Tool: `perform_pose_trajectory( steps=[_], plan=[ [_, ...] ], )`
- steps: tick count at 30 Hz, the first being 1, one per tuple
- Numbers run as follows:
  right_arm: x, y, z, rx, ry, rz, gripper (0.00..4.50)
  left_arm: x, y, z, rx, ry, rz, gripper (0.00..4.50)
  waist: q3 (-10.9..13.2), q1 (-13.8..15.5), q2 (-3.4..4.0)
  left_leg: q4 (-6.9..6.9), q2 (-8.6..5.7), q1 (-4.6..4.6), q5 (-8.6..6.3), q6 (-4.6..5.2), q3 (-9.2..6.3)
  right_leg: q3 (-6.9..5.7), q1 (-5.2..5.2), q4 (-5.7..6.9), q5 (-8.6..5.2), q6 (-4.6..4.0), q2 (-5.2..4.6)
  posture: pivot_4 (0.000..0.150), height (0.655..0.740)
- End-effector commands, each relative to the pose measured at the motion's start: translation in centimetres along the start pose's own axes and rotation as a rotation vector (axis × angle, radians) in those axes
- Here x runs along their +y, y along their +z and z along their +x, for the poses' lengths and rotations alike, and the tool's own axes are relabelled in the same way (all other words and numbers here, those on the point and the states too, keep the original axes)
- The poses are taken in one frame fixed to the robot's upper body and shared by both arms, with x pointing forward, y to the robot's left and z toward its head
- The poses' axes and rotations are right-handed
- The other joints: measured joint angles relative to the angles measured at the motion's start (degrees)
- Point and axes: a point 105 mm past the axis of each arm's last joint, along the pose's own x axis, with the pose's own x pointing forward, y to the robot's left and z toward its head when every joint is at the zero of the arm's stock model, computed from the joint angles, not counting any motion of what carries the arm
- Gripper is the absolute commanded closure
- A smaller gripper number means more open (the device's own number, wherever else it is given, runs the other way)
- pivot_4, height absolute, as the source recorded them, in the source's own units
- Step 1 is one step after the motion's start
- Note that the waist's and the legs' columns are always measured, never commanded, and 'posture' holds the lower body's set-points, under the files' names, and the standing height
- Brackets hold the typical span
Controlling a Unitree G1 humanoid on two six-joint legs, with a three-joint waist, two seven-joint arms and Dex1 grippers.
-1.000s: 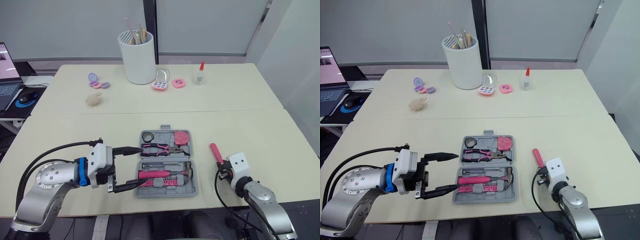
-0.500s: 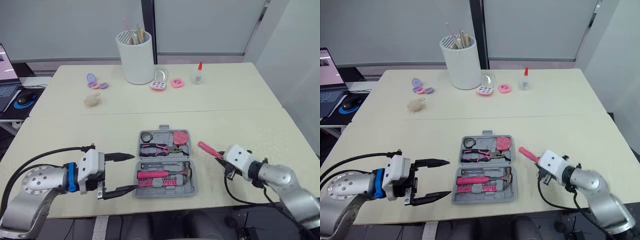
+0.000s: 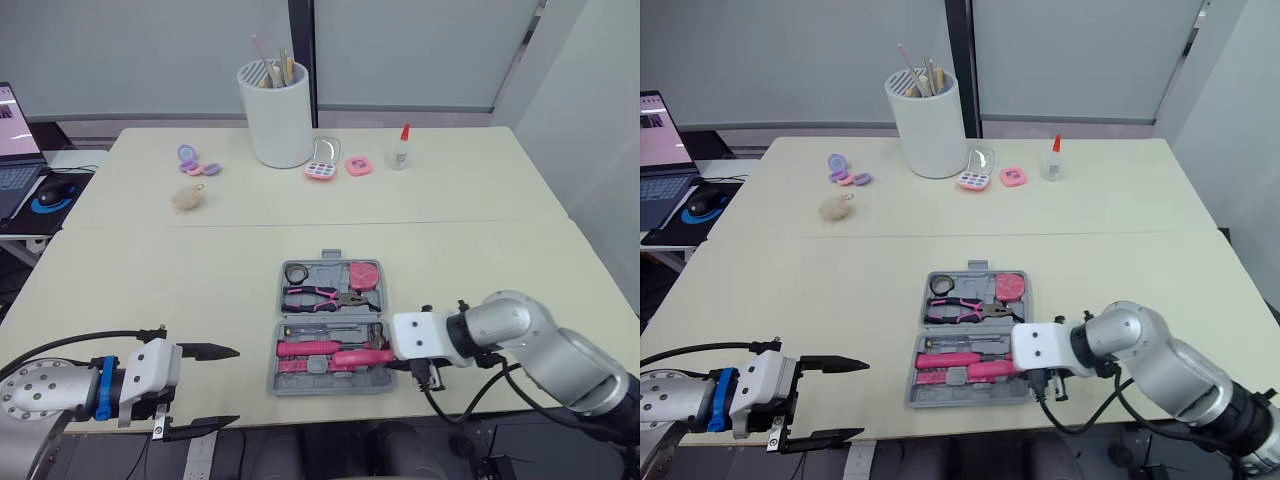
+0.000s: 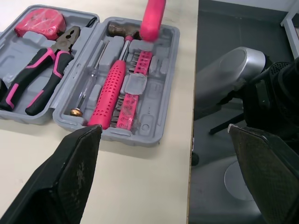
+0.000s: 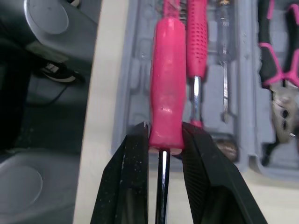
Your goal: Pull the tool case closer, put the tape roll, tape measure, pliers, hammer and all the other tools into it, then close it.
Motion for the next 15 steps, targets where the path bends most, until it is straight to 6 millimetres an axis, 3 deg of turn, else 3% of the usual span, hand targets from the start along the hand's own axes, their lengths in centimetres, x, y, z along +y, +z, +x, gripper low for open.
perform_pose_trajectory(
  steps=[1, 15],
  plan=[
    [0.1, 1.2, 1.5, -0.015, -0.001, -0.018, 3.8, 0.1, 1.0, -0.1, 0.004, 0.003, 0.041, 0.0, 0.0, 0.0, 0.0, 0.0, 0.0, 0.0, 0.0, 0.0, 0.0, 0.0, 0.0, 0.01, 0.0, 0.0, 0.0, 0.15, 0.7366],
    [0.1, 2.2, 5.9, -0.026, 0.045, -0.036, 3.8, 0.0, 1.7, 0.0, 0.025, -0.014, 0.038, 0.0, 0.0, -0.1, -0.05, 0.04, -0.03, 0.03, 0.0, 0.0, 0.01, 0.01, -0.03, 0.14, 0.0, -0.01, -0.01, 0.15, 0.7366]
  ],
)
